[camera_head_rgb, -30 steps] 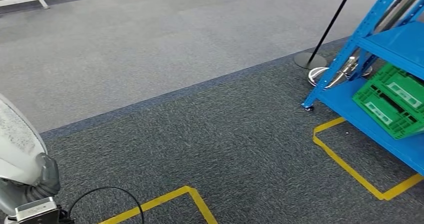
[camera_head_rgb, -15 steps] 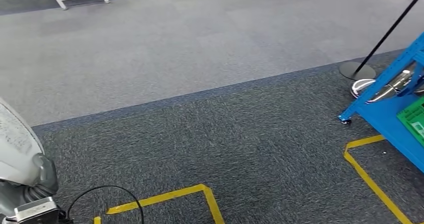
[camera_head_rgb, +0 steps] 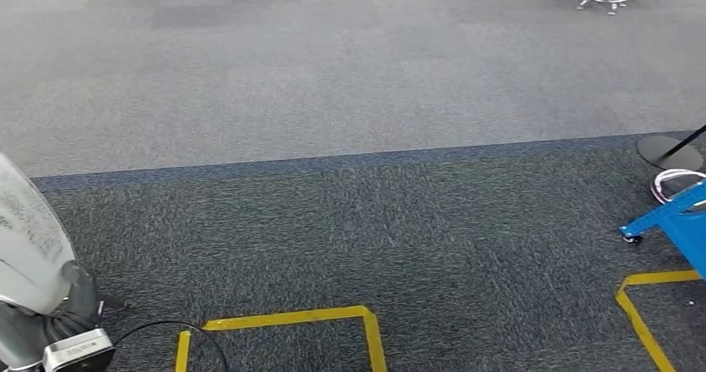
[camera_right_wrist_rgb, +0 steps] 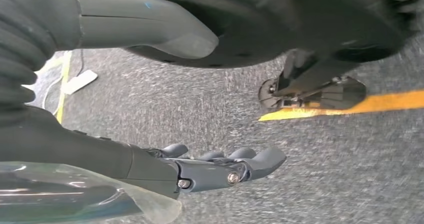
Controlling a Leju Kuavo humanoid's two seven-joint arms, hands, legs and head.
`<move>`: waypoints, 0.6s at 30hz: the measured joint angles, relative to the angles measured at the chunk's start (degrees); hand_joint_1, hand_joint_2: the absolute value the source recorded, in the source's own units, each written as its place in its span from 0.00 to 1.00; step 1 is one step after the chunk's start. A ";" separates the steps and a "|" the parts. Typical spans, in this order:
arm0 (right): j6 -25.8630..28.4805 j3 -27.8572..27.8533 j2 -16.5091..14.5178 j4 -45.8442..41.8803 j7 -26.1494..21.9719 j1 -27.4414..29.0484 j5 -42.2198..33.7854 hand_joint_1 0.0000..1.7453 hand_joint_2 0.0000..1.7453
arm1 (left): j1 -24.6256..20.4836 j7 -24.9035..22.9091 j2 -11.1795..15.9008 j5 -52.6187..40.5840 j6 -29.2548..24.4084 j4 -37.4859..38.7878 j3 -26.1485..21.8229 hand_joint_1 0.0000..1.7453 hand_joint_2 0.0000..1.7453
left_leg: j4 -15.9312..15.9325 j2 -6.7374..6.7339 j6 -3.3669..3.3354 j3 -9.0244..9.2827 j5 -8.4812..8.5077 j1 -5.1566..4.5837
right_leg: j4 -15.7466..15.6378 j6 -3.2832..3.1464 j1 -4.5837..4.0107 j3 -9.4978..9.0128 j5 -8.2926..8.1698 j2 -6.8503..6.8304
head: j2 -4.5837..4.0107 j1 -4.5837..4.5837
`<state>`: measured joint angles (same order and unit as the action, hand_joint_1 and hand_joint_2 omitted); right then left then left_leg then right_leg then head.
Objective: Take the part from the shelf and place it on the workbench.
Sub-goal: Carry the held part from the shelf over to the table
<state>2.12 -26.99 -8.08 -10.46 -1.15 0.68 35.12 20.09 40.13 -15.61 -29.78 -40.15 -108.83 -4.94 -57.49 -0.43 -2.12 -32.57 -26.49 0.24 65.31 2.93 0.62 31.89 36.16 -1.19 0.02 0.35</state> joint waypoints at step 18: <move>1.20 0.04 1.90 -0.34 -3.87 -0.31 2.67 0.00 1.00 | 0.58 0.00 -3.63 0.64 -0.02 -3.89 -3.01 1.00 1.00 | -16.57 1.07 2.84 -8.01 -7.41 0.33 | -10.68 -2.94 -0.10 -3.59 -7.33 -0.76 | 0.00 -0.07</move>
<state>3.32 -26.95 -6.18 -10.80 -5.01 0.37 37.79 20.67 40.13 -19.23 -29.14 -40.17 -112.72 -7.95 -74.06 0.65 0.72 -40.59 -33.90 0.57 54.63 -0.02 0.52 28.30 28.83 -1.95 0.02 0.28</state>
